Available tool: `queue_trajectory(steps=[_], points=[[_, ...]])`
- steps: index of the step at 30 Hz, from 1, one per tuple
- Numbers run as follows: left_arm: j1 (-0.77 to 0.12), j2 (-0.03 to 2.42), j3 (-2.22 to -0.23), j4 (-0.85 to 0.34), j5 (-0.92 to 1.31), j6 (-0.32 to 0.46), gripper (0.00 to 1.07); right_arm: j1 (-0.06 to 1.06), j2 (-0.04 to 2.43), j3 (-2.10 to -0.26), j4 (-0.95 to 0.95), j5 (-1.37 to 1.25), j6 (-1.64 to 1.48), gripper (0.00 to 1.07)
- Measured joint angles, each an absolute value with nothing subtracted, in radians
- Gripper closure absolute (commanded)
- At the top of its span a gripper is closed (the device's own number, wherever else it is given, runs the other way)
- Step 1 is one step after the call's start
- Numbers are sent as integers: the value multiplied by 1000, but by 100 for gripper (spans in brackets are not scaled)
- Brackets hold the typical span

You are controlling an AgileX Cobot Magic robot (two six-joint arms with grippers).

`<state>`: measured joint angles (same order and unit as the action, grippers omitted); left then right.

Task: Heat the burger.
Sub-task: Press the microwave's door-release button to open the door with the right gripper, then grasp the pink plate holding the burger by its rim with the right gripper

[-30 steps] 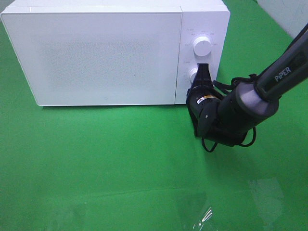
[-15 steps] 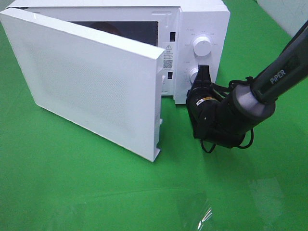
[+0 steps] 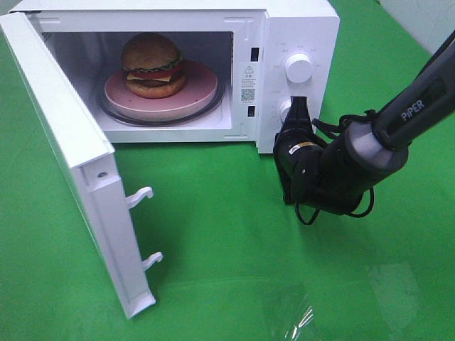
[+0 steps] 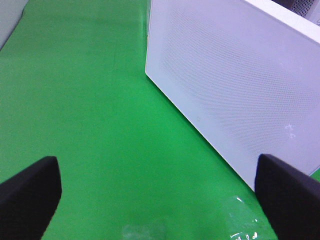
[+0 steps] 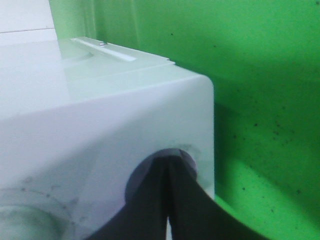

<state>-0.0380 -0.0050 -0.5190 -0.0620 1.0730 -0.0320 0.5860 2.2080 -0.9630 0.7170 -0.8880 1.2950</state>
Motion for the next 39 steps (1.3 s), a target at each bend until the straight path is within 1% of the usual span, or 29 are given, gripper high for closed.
queue_trajectory(steps=[13, 18, 23, 25, 28, 29, 30, 32, 35, 36, 37, 39], points=[[-38, -5, -519, -62, 1073, -32, 10, 583, 2135, -898, 674, -853, 1287, 107], [-38, -5, -519, -62, 1073, -32, 10, 585, 2075, -859, 629, -830, 1286, 107], [-38, -5, -519, -62, 1073, -32, 10, 585, 2000, -812, 581, -742, 1239, 107], [-38, -5, -519, -62, 1073, -32, 10, 585, 1943, -782, 556, -607, 1144, 107], [-38, -5, -519, -62, 1073, -32, 10, 585, 1931, -778, 548, -573, 1116, 107], [-38, -5, -519, -62, 1073, -32, 10, 585, 1904, -775, 543, -515, 1038, 107], [-38, -5, -519, -62, 1073, -32, 10, 585, 1904, -775, 543, -515, 1038, 107], [-38, -5, -519, -62, 1073, -32, 10, 585, 1843, -775, 538, -395, 832, 107], [-38, -5, -519, -62, 1073, -32, 10, 585, 1829, -775, 537, -360, 779, 107], [-38, -5, -519, -62, 1073, -32, 10, 585, 1803, -775, 537, -290, 682, 107], [-38, -5, -519, -62, 1073, -32, 10, 585, 1803, -775, 537, -290, 682, 107], [-38, -5, -519, -62, 1073, -32, 10, 585, 1760, -775, 515, -181, 546, 107]])
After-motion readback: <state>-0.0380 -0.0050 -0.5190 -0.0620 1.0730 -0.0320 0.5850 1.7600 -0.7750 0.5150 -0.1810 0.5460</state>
